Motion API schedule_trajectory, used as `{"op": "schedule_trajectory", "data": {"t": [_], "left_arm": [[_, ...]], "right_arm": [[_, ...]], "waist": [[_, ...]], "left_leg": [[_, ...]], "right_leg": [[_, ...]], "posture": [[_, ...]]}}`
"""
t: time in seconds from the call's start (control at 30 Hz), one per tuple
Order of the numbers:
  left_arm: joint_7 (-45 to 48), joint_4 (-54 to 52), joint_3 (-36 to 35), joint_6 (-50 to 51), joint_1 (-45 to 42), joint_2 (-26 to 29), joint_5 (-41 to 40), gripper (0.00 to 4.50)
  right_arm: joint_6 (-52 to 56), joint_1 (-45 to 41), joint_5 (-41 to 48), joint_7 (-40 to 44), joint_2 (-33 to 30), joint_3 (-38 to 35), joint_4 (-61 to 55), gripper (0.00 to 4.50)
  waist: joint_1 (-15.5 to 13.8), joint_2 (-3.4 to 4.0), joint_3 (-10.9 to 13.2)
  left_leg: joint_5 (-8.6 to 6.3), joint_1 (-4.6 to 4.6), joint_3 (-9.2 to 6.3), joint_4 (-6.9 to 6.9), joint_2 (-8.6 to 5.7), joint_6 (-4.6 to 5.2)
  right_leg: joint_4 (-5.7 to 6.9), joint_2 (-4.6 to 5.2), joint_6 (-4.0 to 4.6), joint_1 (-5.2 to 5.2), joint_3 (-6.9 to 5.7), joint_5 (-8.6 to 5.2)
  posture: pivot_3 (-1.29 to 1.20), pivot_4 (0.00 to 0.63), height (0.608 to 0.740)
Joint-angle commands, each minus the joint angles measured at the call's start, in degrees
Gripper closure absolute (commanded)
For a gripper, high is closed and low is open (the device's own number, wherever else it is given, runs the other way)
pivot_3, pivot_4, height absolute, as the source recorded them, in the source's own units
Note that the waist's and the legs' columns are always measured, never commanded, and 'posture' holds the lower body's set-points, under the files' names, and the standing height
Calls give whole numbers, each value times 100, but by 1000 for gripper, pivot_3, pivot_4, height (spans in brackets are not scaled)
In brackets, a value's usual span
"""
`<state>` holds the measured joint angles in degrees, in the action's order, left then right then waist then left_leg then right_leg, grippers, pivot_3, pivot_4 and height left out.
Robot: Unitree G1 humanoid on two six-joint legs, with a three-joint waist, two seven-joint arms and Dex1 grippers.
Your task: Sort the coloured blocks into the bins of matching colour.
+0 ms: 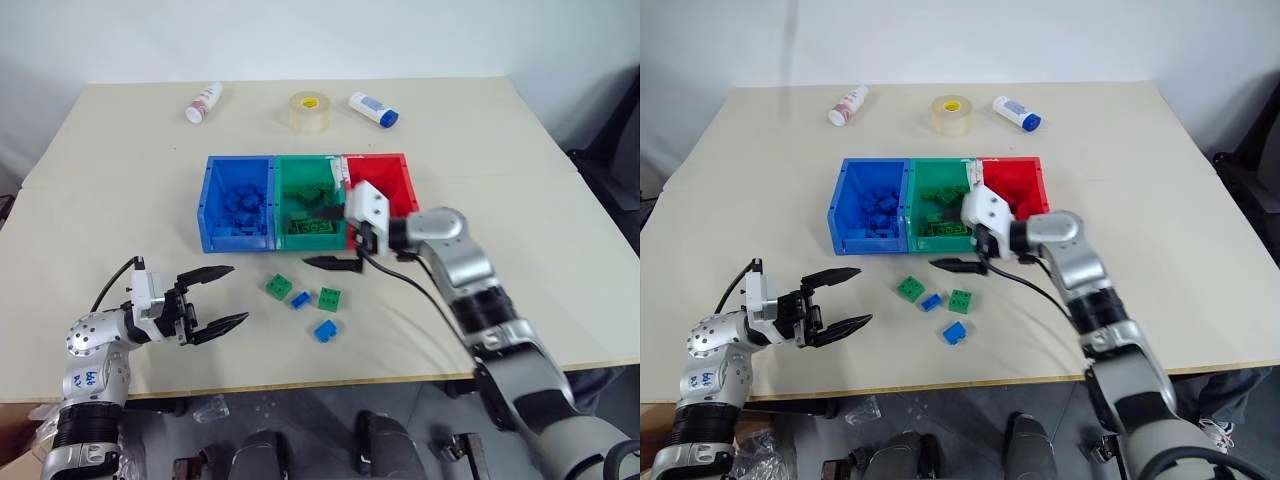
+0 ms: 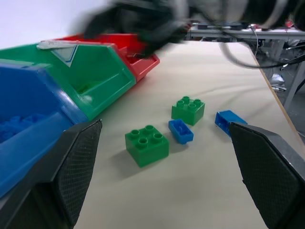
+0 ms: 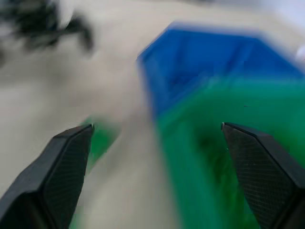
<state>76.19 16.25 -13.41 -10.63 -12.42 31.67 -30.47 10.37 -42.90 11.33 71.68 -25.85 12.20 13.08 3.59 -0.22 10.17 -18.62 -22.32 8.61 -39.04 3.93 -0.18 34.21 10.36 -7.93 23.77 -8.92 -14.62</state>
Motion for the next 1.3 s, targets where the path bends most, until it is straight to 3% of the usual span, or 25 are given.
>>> {"op": "schedule_trajectory", "data": {"t": [0.03, 0.27, 0.43, 0.67, 0.83, 1.13, 1.23, 1.3], "left_arm": [[145, 56, -104, -57, 40, 115, -73, 0], [346, 188, -217, -30, 124, 297, -108, 0], [422, 291, -255, 0, 58, 386, -108, 0], [381, 222, -128, 52, -99, 289, -69, 0], [315, -25, -72, 109, 2, 197, -83, 0], [79, -518, -144, 192, 443, 136, -161, 0], [10, -621, -177, 197, 553, 136, -186, 0], [-24, -665, -182, 199, 603, 138, -196, 0]], "right_arm": [[809, 743, 472, 379, -881, -278, -1462, 42], [1607, 2487, 925, 351, -2410, -1143, -2849, 42], [1700, 2814, 1091, 300, -2668, -1224, -3187, 42], [1575, 2076, 817, 209, -2031, -172, -3112, 42], [1246, 1222, 299, 237, -1329, 718, -2409, 42], [672, 497, -236, 560, -633, 1486, -1338, 42], [596, 414, -307, 670, -536, 1605, -1183, 634], [578, 381, -359, 678, -478, 1637, -1112, 1283]], "waist": [[-39, 0, 0], [-106, 0, 0], [-141, -1, 0], [-188, -1, 0], [-188, -2, 0], [-185, -2, 0], [-192, -2, -1], [-187, -2, -1]], "left_leg": [[0, -1, 0, 0, 0, 0], [-2, 1, -3, -4, 1, 2], [-3, 3, -3, -6, 1, 3], [-2, 2, -4, -9, 1, 3], [-3, -1, -2, -12, -1, 5], [-3, 0, -1, -12, 0, 4], [-2, 0, -3, -13, 0, 4], [-2, 1, -3, -14, 0, 4]], "right_leg": [[0, 0, 0, 1, 0, 0], [-2, 3, 0, -1, -1, 0], [-2, 4, 1, -2, 0, 0], [1, 4, 1, -1, -2, 0], [-1, 4, 1, -2, -3, 1], [5, 3, 1, -1, -3, 1], [9, 3, 1, -2, -4, 1], [9, 4, 1, -2, -3, 1]], "posture": [[0, 150, 740], [0, 150, 740], [0, 150, 740], [0, 150, 740], [0, 150, 740], [0, 150, 740], [0, 150, 740], [0, 150, 740]]}}
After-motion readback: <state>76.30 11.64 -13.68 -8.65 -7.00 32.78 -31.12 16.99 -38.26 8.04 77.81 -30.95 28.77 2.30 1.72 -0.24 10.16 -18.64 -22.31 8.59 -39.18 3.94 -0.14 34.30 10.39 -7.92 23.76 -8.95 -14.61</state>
